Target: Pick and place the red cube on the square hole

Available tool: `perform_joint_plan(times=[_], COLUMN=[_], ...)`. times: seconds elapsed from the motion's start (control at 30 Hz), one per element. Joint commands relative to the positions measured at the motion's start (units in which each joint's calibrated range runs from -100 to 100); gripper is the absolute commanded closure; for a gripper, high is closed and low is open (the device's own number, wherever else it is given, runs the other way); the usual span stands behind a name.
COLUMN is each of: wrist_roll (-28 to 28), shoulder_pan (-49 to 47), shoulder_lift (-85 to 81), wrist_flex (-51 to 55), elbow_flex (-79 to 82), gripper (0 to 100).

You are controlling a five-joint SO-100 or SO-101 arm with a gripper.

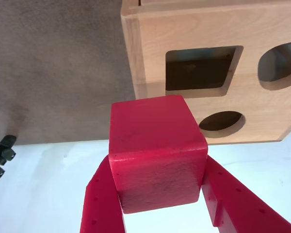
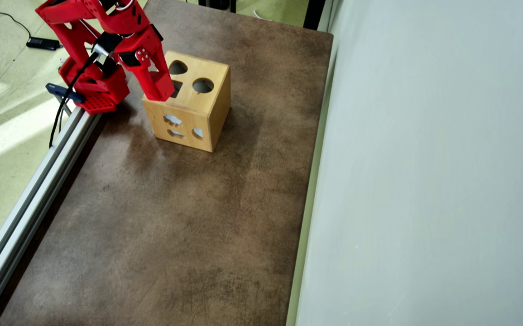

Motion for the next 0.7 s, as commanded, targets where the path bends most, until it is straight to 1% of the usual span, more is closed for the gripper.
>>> perform_joint_plan(times=[0.0,0.17,0.37,0.5,0.67], wrist_roll=[-0.2,-0.1,0.3,0.4,0.2], shoulder_pan=[-1.8,-4.4,-4.6,-4.6,-4.6], shoulder_lift=[-0.9,-0.8,-0.8,-0.9,-0.9], wrist_flex=[0.2,0.2,0.2,0.2,-0.7], elbow_flex=[-1.2,-1.1,-0.7,2.7,11.3], gripper=[98,98,98,98,98])
